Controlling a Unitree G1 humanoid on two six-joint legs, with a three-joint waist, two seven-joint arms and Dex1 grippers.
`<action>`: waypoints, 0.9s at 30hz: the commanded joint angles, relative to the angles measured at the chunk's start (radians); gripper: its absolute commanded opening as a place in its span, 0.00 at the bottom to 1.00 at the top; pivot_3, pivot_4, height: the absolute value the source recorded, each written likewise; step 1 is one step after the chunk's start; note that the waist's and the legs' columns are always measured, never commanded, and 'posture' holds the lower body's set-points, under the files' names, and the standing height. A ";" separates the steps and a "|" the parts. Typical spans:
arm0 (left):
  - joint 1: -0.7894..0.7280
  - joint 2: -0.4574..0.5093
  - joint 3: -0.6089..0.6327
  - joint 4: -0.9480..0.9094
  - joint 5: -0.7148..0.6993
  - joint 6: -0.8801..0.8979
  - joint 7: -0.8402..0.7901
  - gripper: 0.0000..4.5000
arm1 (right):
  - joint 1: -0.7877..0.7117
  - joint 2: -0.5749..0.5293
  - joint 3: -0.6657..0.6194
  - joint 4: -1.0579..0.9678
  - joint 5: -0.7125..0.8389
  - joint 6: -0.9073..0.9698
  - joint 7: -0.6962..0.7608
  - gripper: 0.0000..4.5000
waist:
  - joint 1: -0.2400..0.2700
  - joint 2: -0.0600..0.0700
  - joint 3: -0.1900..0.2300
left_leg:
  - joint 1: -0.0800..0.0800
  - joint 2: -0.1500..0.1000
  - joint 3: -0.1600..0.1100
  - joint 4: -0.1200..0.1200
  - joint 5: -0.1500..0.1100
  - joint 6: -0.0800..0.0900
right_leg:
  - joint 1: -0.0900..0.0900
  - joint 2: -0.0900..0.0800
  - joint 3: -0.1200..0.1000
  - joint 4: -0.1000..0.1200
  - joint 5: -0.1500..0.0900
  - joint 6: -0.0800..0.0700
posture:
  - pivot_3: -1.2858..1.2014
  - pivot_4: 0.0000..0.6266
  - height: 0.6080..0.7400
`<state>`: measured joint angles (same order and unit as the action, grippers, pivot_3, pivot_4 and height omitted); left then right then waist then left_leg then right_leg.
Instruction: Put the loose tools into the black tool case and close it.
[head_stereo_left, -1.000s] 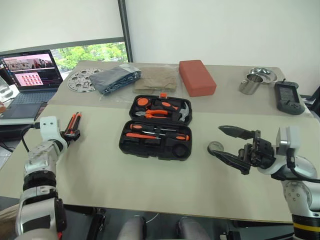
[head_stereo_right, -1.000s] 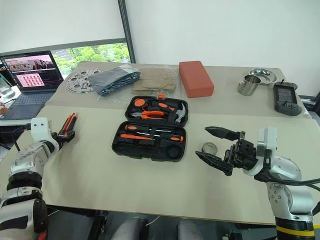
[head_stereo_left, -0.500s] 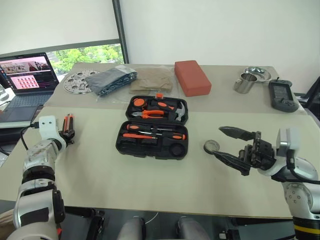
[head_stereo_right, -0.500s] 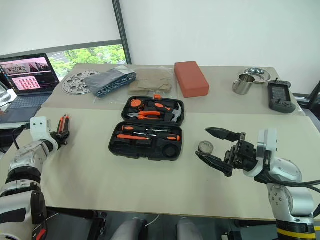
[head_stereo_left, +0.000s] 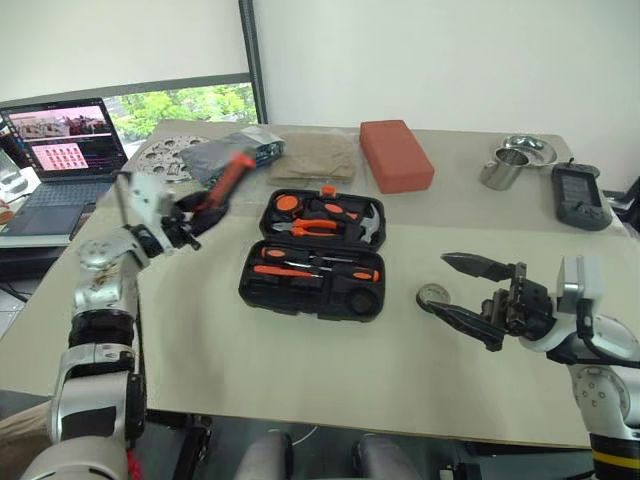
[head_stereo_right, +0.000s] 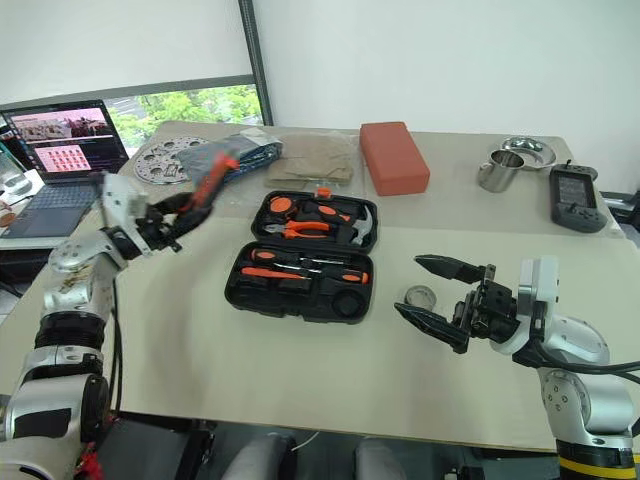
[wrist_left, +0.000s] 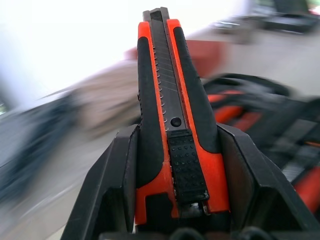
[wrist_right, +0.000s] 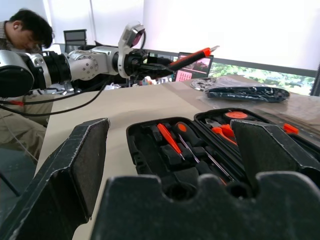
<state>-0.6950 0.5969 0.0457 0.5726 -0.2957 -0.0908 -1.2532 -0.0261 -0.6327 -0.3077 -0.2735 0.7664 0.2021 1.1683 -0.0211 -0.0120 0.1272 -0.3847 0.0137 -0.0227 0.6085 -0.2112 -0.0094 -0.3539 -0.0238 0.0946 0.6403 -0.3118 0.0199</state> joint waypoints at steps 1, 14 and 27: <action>-0.015 0.027 -0.129 -0.049 0.064 -0.062 -0.195 0.40 | 0.002 -0.012 -0.039 -0.014 0.009 -0.025 0.008 1.00 | -0.006 0.000 0.000 | 0.000 0.000 0.000 0.000 0.000 0.000 | 0.000 0.001 0.000 0.000 0.000 0.000 | 0.52 0.24 1.00; -0.137 0.013 -0.318 0.145 0.291 -0.238 -0.261 0.40 | 0.093 -0.017 -0.105 -0.097 0.017 -0.019 -0.028 1.00 | -0.018 0.000 0.000 | -0.002 0.000 0.000 0.002 0.001 0.002 | 0.000 0.003 0.002 0.000 -0.001 0.002 | 0.52 0.24 1.00; -0.229 -0.010 -0.356 0.312 0.350 -0.365 -0.325 0.40 | 0.090 -0.027 -0.103 -0.111 0.017 -0.013 -0.045 1.00 | -0.018 0.000 0.000 | -0.001 0.000 -0.001 0.002 0.002 0.003 | 0.000 0.003 0.001 0.001 -0.003 0.004 | 0.52 0.24 1.00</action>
<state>-0.9034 0.5941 -0.3006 0.8703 0.0497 -0.4428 -1.5487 0.0774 -0.6437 -0.3854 -0.3588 0.7669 0.1993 1.1248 -0.0394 -0.0120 0.1277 -0.3860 0.0132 -0.0233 0.6109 -0.2095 -0.0063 -0.3538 -0.0207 0.0959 0.6416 -0.3143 0.0241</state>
